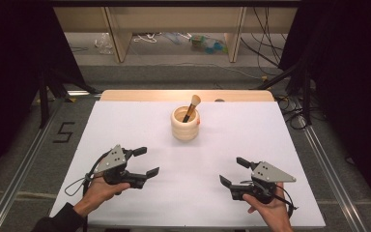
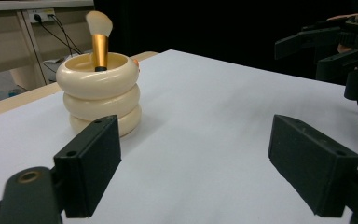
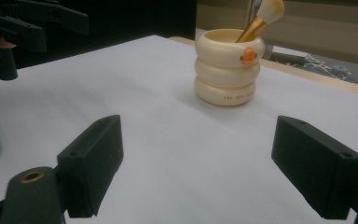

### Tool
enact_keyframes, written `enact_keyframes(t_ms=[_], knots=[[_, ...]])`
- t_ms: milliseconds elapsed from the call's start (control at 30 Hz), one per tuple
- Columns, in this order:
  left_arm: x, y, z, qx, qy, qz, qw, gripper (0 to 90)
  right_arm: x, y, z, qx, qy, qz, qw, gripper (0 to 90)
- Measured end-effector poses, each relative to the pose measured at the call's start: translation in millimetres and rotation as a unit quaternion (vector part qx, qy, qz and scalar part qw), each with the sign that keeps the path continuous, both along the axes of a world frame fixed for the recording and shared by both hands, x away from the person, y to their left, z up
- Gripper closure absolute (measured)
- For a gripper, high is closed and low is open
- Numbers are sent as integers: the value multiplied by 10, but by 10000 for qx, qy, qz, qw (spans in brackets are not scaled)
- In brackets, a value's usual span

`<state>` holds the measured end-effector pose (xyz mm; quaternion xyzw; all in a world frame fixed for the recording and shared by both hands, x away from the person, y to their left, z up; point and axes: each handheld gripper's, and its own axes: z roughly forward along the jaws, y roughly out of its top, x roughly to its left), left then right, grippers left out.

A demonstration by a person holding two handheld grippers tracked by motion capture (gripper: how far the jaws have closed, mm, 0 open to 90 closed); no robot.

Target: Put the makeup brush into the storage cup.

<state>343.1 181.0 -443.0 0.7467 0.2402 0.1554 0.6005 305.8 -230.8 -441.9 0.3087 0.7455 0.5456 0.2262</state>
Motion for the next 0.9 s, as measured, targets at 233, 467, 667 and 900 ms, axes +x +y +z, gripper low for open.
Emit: enact_keyframes(t_ms=[233,467,667,900], knots=[[-48,43,-27,-14,3,14,10000,161,-15,8,3,10,119,10,9999,173],[-92,72,-53,17,20,106,9999,161,-14,9,4,5,99,15,10000,173],[-115,56,-56,14,17,94,10000,162,-16,-8,16,-118,109,28,9999,172],[-105,65,-53,-7,38,123,9999,161,-15,-5,18,-138,72,24,9999,172]])
